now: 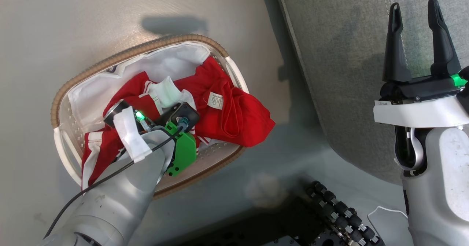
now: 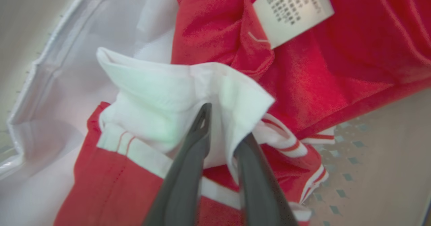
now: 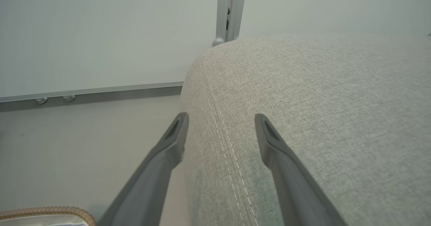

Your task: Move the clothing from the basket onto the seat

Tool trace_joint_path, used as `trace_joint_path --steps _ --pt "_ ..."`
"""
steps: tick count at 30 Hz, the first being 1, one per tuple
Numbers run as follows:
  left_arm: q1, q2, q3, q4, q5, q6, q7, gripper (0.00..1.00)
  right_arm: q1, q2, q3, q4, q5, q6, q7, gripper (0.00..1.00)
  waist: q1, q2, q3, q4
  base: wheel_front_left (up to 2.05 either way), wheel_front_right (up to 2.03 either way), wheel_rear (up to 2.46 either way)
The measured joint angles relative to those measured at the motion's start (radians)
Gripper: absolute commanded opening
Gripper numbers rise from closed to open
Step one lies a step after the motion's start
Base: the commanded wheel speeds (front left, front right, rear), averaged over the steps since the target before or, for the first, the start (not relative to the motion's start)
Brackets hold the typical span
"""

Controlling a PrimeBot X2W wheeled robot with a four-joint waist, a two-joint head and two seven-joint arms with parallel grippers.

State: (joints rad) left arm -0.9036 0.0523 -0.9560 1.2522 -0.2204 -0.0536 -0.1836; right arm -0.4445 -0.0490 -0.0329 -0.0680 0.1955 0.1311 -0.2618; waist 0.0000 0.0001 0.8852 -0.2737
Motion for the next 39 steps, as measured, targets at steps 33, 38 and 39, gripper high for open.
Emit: trace_joint_path --steps 33,38,39 --pt "0.189 0.18 0.152 -0.475 -0.085 0.025 -0.079 0.0 0.187 0.001 -0.045 0.113 -0.091 0.0 0.0 1.0 -0.0001 0.0 -0.427 0.146 0.0 0.0 0.0" --pt "0.206 0.228 0.172 -0.583 -0.084 0.026 -0.079 0.0 0.241 0.001 -0.036 0.128 -0.095 0.0 0.0 1.0 -0.0001 0.0 -0.537 0.174 0.0 0.0 0.0" --pt "0.207 0.236 0.173 -0.599 -0.082 0.022 -0.079 0.0 0.25 0.001 -0.034 0.131 -0.096 0.0 0.0 1.0 -0.0001 0.0 -0.555 0.178 0.0 0.0 0.0"
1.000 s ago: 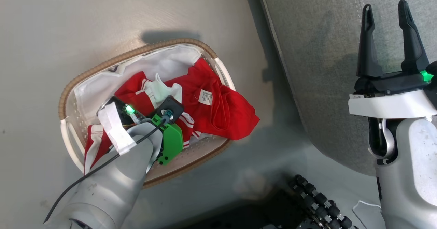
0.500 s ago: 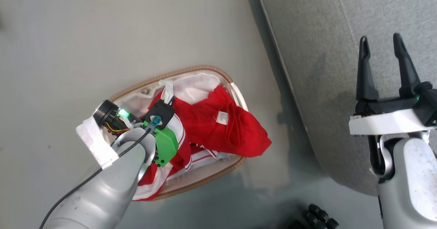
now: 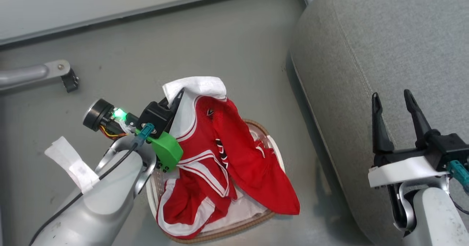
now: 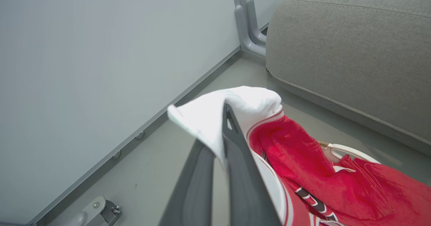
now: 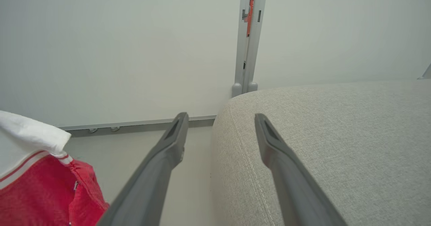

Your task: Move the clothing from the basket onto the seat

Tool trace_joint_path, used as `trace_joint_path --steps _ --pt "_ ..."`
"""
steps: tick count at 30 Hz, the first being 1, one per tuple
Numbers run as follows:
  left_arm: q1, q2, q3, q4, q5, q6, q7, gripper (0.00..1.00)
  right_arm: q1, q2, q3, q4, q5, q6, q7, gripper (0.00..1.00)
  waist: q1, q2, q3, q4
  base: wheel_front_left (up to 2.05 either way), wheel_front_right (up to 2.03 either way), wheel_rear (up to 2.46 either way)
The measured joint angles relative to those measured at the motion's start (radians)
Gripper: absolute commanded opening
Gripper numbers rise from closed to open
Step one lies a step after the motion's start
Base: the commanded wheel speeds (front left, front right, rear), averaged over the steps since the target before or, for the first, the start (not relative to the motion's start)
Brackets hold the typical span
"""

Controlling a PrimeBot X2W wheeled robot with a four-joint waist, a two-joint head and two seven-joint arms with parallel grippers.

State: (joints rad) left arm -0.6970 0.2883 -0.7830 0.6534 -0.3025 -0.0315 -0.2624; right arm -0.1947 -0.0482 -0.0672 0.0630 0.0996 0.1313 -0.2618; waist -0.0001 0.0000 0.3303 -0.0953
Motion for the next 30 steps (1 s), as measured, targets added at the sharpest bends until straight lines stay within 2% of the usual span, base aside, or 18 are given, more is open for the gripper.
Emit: trace_joint_path --steps 4,14,20,30 --pt "-0.011 0.042 -0.002 -0.081 0.009 -0.012 0.018 0.0 0.036 0.0 0.01 0.01 -0.003 0.0 0.0 1.0 0.0 0.0 -0.081 0.019 0.0 0.0 0.0" --pt "-0.193 0.129 -0.011 -0.289 0.059 -0.048 0.153 0.0 0.058 0.0 0.075 0.03 -0.021 0.0 0.0 1.0 0.0 0.0 -0.228 0.05 0.0 0.0 0.0" --pt "-0.293 0.138 -0.018 -0.322 0.07 -0.067 0.189 0.0 0.053 0.0 0.12 0.045 -0.039 0.0 0.0 1.0 0.0 0.0 -0.271 0.053 0.0 0.0 0.0" --pt "-0.379 0.122 -0.018 -0.261 0.057 -0.076 0.198 0.0 0.04 0.0 0.177 0.075 -0.046 0.0 0.0 1.0 0.0 0.0 -0.305 0.038 0.0 0.0 0.0"
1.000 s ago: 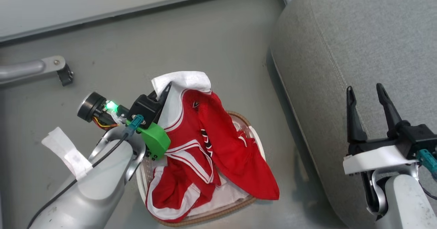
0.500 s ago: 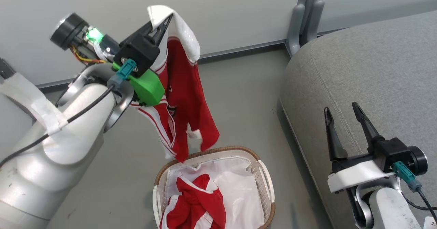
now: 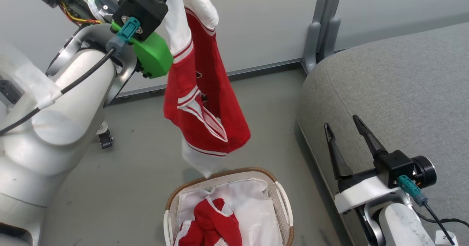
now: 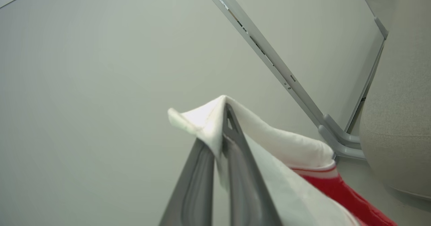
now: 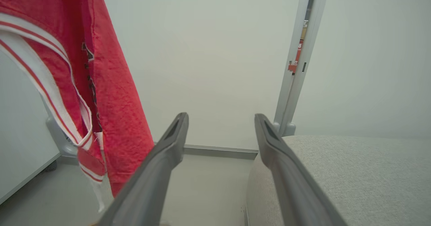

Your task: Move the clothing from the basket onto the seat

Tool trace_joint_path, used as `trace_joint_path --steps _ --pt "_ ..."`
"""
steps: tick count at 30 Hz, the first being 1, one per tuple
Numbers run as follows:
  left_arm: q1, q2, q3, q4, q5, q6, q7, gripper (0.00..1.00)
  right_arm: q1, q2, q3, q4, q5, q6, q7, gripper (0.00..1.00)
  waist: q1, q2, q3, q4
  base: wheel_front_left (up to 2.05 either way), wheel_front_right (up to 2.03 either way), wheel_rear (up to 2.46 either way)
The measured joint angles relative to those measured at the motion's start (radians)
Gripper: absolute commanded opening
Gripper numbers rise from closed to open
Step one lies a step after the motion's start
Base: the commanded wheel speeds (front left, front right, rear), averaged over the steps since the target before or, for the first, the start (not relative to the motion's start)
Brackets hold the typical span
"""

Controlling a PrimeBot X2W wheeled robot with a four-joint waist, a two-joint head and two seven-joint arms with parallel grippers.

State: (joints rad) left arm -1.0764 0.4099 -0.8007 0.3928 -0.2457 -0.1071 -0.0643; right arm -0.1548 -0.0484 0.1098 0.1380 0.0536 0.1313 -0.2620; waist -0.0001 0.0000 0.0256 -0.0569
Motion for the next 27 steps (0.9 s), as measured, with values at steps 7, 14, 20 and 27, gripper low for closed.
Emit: trace_joint_path --steps 7,14,20,27 --pt "-0.035 -0.055 -0.03 0.005 -0.005 -0.007 -0.007 0.0 -0.052 0.0 0.085 0.027 0.012 0.0 0.0 1.0 0.0 0.0 -0.013 0.006 0.0 0.0 0.0" --pt "-0.074 -0.117 -0.076 -0.034 -0.007 -0.013 -0.006 0.0 -0.177 0.0 0.189 0.084 0.018 0.0 0.0 1.0 0.0 0.0 -0.024 0.038 0.0 0.0 0.0" --pt "-0.099 -0.158 -0.114 -0.082 -0.008 -0.016 -0.006 0.0 -0.292 0.001 0.216 0.161 0.026 0.0 0.0 1.0 0.0 0.0 -0.028 0.077 0.0 0.0 0.0" --pt "-0.108 -0.176 -0.14 -0.133 -0.008 -0.017 -0.021 0.0 -0.384 0.0 0.228 0.289 0.016 0.0 0.0 1.0 0.0 0.0 -0.027 0.117 0.0 0.0 0.0"
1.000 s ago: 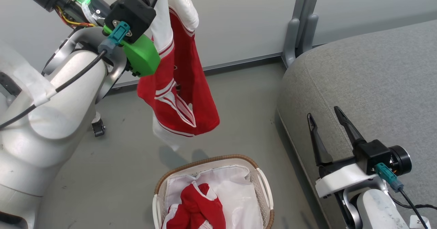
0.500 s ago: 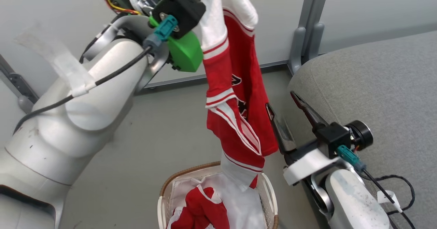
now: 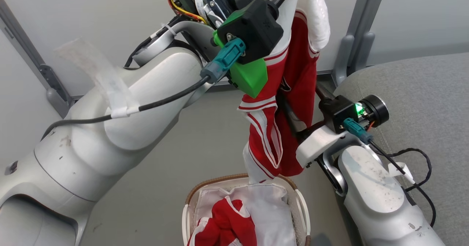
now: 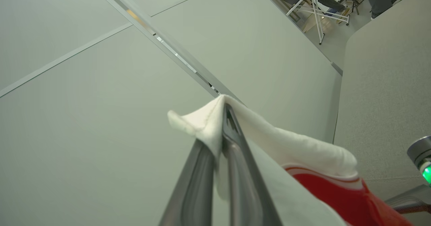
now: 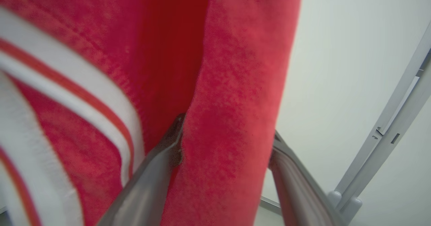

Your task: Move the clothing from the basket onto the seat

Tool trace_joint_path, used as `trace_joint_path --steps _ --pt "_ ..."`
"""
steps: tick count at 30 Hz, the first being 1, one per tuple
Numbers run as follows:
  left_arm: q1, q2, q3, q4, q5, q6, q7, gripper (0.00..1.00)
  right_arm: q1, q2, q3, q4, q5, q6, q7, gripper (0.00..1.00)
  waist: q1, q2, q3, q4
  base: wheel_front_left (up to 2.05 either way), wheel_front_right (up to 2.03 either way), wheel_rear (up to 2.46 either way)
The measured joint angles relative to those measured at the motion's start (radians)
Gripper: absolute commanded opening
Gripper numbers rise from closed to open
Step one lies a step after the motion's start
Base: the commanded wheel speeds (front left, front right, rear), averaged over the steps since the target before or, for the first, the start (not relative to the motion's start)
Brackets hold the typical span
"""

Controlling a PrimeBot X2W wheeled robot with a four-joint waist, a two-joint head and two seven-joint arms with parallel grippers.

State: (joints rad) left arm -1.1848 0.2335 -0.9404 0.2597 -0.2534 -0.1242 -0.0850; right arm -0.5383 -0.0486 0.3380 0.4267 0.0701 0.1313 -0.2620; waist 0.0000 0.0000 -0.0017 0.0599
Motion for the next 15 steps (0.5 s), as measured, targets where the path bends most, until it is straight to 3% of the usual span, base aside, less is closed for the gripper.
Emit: trace_joint_path --steps 1,2,3,4,5,15 --pt "0.0 0.0 -0.001 -0.004 0.0 0.0 -0.002 0.0 -0.009 0.0 0.01 0.024 0.0 0.0 0.0 1.0 0.0 0.0 0.0 0.004 0.0 0.0 0.0" --pt "0.0 0.001 -0.002 -0.009 -0.002 0.0 -0.005 0.0 -0.018 0.0 0.021 0.055 0.001 0.0 0.0 0.84 0.0 0.0 0.001 0.008 0.0 0.0 0.0" --pt "0.0 0.001 -0.002 -0.014 -0.003 0.0 -0.009 0.0 -0.03 0.001 0.033 0.087 0.007 0.0 0.0 0.38 0.0 0.0 0.001 0.012 0.0 0.0 0.0" --pt "0.0 0.002 -0.001 -0.016 -0.006 0.0 -0.01 0.0 -0.039 0.001 0.042 0.112 0.012 0.0 0.0 0.05 0.0 0.0 0.001 0.014 0.0 0.0 0.0" --pt "0.0 0.004 0.002 -0.017 -0.012 0.002 -0.011 0.0 -0.05 0.001 0.05 0.135 0.019 0.0 0.0 0.0 0.0 0.0 0.002 0.017 0.0 0.0 0.0" --pt "0.137 0.059 0.065 0.043 -0.125 0.053 -0.043 0.0 -0.078 0.0 0.048 0.17 0.054 0.0 0.0 0.0 0.0 0.0 0.016 0.011 0.0 0.0 0.0"
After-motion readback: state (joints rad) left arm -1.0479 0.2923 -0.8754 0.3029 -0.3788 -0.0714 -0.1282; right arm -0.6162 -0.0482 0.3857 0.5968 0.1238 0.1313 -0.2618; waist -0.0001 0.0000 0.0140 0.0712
